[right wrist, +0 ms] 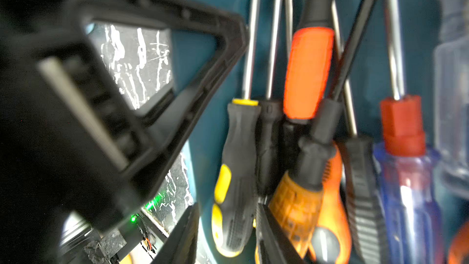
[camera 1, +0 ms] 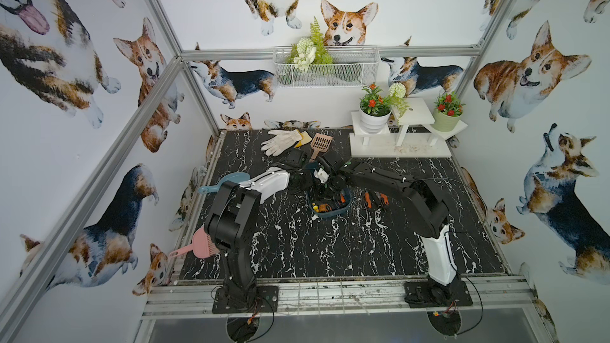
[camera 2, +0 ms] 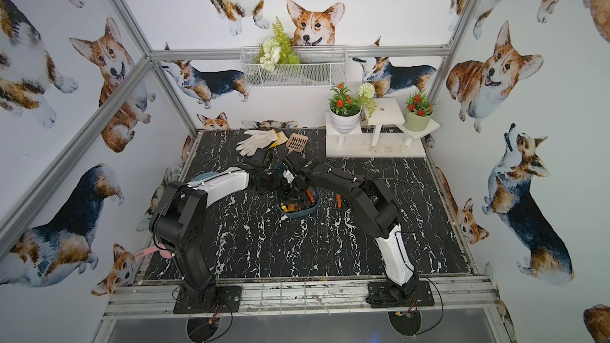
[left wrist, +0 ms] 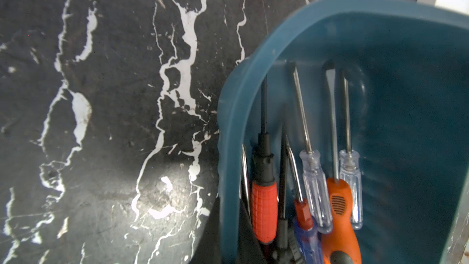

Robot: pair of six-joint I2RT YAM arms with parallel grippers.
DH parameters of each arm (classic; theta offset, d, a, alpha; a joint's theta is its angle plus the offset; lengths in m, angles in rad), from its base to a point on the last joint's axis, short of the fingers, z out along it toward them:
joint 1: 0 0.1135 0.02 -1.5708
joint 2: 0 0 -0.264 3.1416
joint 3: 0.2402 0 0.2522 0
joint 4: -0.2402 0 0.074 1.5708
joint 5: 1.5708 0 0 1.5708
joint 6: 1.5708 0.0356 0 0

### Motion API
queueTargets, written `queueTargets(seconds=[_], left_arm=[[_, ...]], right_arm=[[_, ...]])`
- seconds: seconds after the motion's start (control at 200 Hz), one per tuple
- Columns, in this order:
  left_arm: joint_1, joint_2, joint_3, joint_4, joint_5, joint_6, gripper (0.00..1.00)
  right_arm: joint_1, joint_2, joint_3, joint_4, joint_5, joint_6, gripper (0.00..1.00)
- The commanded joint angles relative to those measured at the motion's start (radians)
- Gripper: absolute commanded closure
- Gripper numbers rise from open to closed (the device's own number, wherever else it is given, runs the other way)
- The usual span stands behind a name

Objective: Take out the screwdriver from the storage box
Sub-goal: Pick up the screwdriver from the storage box.

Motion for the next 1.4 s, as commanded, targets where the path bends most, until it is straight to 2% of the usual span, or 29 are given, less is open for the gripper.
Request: queueTargets(seconds=[0.0,0.105,0.305,0.661,0.976,1.392], left_arm=[[-0.002,-0.006,-0.001,0.031,0.023,0.009,1.0],[-0.002,-0.006,-0.004,0.031,0.022,0.009,1.0],[-0.002,-0.004,-0.004,0.032,0.022,0.009,1.0],[-0.002,-0.002,-0.002,0.029,0.022,0.009,1.0],[-0.002,0.002,0.0,0.029,0.019,0.008,1.0],[-0.002,0.002,0.0,0.023,0.014,0.021,1.0]], right_arm=[[0.004,0.024,0.018,-0.064,0.025,-0.009,0.58],[0.003,0.038,0.016,-0.08,0.034,-0.009,0.62],[0.003,0.028,0.003,-0.068,0.038,-0.004,0.8],[-0.008,-0.075,-0.071,0.029,0.07,0.018,0.96],[-0.05,-0.186,-0.133,0.066,0.105,0.025,1.0],[-0.195,-0.397,-0.258,-0.014,0.222,-0.039,1.0]])
